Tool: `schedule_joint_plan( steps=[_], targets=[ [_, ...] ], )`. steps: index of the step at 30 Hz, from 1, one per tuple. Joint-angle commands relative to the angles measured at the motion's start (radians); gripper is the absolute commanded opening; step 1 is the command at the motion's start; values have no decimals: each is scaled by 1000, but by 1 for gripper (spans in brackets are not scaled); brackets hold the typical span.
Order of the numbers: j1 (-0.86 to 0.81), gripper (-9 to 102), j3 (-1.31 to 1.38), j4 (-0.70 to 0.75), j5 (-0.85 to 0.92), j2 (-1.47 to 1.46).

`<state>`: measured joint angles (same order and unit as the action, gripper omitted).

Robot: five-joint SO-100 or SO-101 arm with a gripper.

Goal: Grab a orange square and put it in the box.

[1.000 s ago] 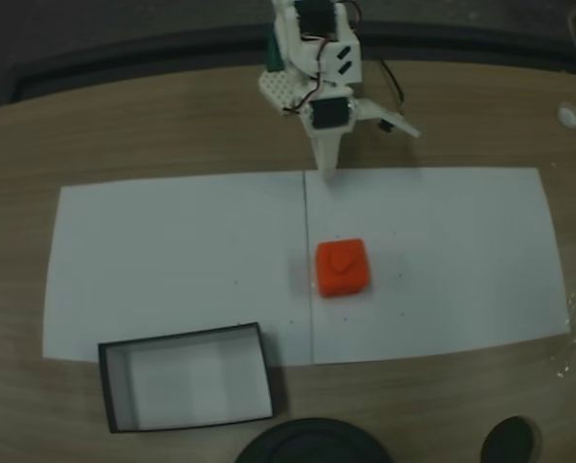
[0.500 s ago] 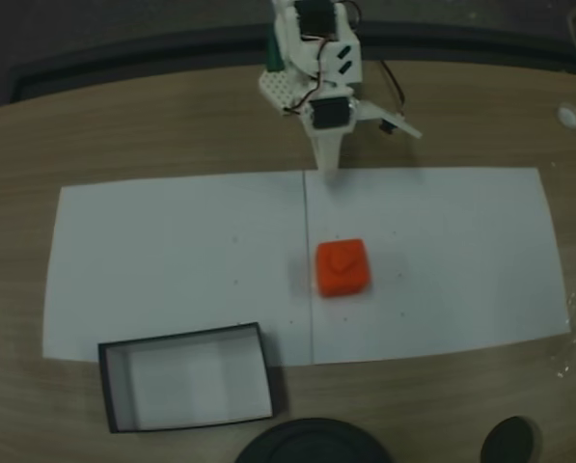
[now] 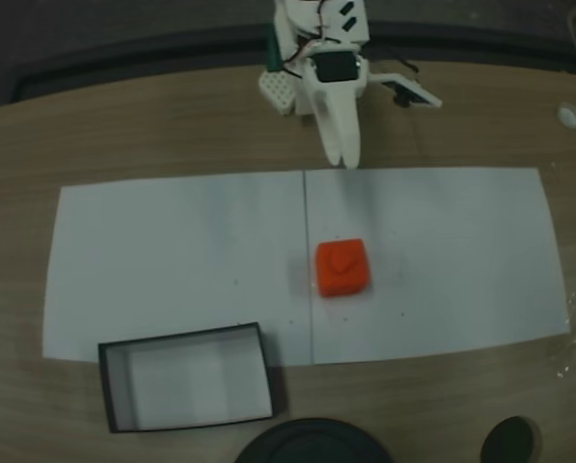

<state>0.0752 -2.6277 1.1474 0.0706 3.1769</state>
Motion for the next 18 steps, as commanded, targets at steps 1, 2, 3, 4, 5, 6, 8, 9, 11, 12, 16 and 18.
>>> schedule_joint_plan(
  steps=[1,2,3,4,5,6,8,9,11,12,16,18],
  targets=[
    [25,30,166,-17,-2,-198],
    [32,32,202,-17,-2,-279],
    [38,35,239,-17,-2,-362],
    [49,37,278,-17,-2,-448],
    [58,38,319,-17,-2,-534],
    [61,39,360,-17,0,-620],
    [67,39,448,-17,0,-785],
    [67,39,492,-17,0,-867],
    [60,39,581,-17,0,-1014],
    [57,39,621,-17,0,-1078],
    [57,39,733,-17,-3,-1282],
    [54,39,770,-17,-5,-1353]
  ],
)
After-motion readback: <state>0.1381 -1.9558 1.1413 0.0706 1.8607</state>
